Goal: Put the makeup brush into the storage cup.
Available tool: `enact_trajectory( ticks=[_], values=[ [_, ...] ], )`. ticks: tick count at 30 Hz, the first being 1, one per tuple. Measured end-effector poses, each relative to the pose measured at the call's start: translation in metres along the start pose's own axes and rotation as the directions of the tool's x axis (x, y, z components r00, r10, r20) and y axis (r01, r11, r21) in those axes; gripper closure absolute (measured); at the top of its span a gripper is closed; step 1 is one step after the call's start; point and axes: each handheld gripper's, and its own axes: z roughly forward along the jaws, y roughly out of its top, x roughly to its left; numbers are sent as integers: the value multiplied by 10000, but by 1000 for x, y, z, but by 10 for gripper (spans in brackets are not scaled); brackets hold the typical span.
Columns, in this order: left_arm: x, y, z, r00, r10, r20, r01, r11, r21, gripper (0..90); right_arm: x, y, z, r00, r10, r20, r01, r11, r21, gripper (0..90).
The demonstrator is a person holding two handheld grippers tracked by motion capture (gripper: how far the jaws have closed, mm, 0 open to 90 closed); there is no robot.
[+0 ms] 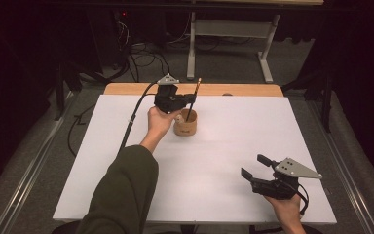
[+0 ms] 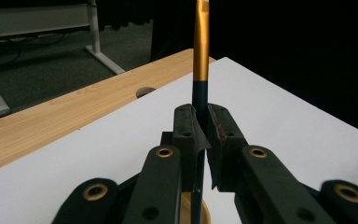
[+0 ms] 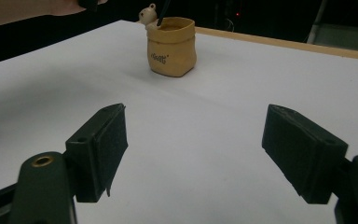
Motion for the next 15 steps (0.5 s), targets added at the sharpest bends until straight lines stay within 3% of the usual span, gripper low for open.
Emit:
enact_trajectory(
  ticks=[15],
  values=[
    [2,-4,6,9998,98,-199,-96,9999,108,825,-1,0,0,10000,-4,-7,4,10000,-15,238]
  ],
)
